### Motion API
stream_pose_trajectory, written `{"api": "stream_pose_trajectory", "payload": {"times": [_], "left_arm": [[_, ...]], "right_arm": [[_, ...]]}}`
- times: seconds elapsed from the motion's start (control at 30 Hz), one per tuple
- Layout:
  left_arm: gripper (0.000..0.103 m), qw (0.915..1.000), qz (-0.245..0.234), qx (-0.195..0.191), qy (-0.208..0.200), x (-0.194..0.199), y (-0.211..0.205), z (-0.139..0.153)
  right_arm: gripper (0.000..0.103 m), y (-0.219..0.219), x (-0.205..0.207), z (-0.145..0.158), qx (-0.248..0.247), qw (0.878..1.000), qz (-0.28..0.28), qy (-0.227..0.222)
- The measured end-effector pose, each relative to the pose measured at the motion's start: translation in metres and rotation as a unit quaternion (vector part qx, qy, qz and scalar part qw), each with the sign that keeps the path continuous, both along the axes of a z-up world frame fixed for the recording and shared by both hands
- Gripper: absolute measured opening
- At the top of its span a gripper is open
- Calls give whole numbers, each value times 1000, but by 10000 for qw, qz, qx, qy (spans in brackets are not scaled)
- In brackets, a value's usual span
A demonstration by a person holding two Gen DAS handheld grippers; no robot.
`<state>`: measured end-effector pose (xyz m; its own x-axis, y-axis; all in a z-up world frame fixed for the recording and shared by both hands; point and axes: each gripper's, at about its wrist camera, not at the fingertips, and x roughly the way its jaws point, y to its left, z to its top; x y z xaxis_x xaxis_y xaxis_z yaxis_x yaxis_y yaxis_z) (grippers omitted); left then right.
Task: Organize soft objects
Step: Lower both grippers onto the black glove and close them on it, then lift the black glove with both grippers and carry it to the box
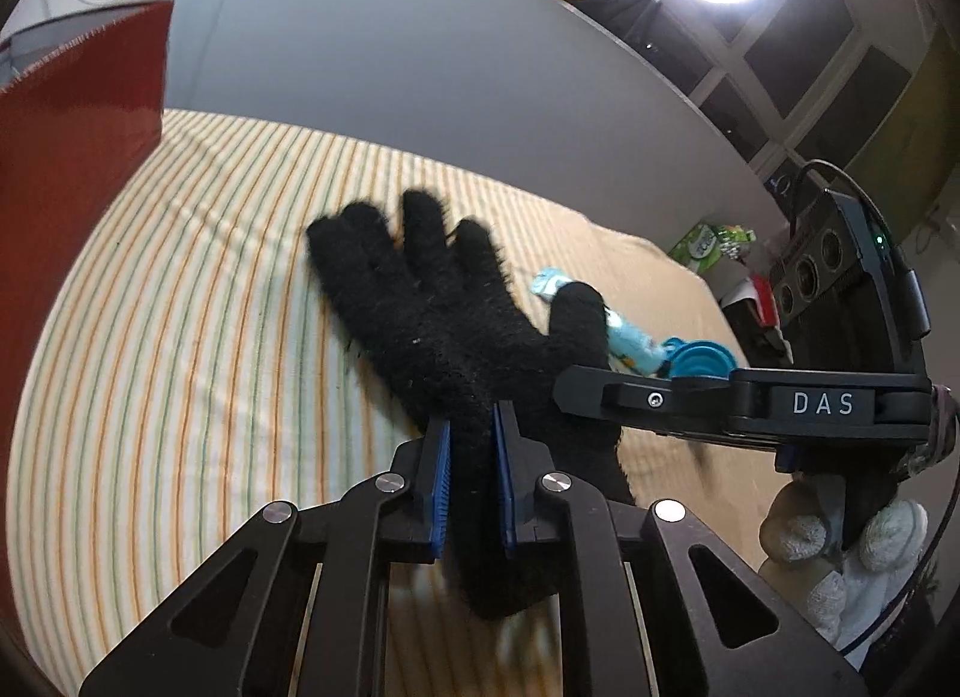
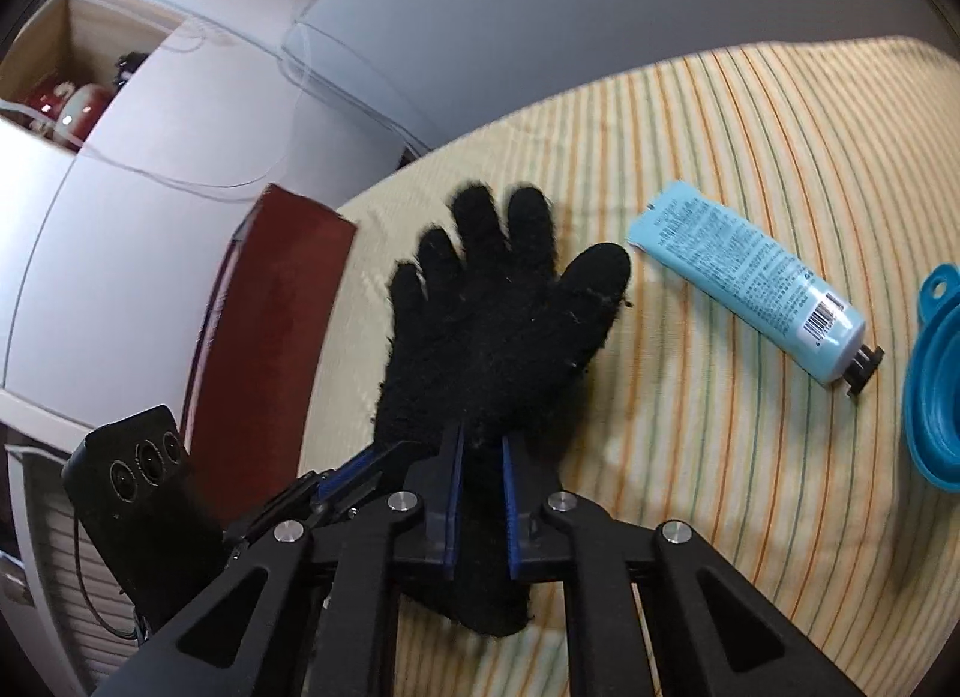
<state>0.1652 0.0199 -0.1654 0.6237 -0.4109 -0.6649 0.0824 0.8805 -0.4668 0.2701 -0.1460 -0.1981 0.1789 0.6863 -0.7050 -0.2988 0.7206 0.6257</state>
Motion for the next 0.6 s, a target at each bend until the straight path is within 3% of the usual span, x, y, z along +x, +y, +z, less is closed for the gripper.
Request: {"api": "stream_pose_trajectory", "payload": {"times": [0.3,0.6], "left_arm": [[11,9982,217,-150,-543,-33,27,42],[11,9927,600,13,-1048,-67,75,85]], "right_arm": [[8,11,-33,50,128,9980,254,-567],[8,61,-58,104,341,9905,785,-1072]]}}
